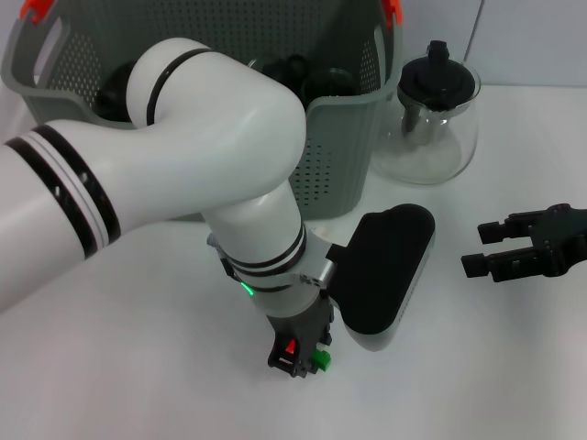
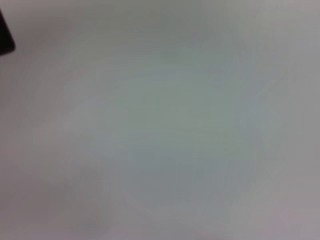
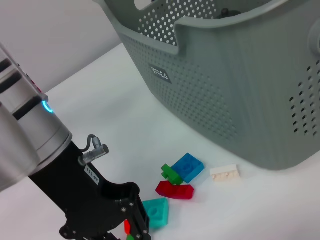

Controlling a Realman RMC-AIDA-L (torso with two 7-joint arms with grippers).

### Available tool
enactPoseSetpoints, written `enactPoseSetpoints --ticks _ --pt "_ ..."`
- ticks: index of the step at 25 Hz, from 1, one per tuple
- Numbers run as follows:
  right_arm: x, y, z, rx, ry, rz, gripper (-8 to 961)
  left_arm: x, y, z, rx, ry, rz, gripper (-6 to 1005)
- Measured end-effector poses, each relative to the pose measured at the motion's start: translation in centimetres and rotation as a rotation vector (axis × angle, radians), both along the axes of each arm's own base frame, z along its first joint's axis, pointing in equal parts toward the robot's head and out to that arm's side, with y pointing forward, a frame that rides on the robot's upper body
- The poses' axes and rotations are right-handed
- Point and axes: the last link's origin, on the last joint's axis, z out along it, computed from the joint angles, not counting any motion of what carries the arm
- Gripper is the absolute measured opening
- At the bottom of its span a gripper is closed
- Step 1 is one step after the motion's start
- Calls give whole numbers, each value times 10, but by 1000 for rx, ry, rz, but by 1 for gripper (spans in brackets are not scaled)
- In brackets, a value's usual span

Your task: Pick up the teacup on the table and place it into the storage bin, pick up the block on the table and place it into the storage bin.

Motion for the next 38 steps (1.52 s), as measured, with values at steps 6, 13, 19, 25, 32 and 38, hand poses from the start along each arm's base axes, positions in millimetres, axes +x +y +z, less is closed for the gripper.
enactPoseSetpoints --ticks 6,13,19,25,32,38 --pt "0 0 0 1 0 0 837 -1 1 0 7 0 15 263" --pt "1 0 0 2 0 1 837 1 -3 5 6 7 59 158" --pt "3 -3 1 -2 1 -7 838 23 -16 57 -109 -215 370 156" --pt "6 -5 2 6 10 -16 838 31 19 157 -12 -716 738 172" --pt "2 -3 1 3 11 -7 838 22 104 235 468 -933 926 190" --pt "-1 -1 -1 -4 8 4 837 1 158 219 791 -813 943 206"
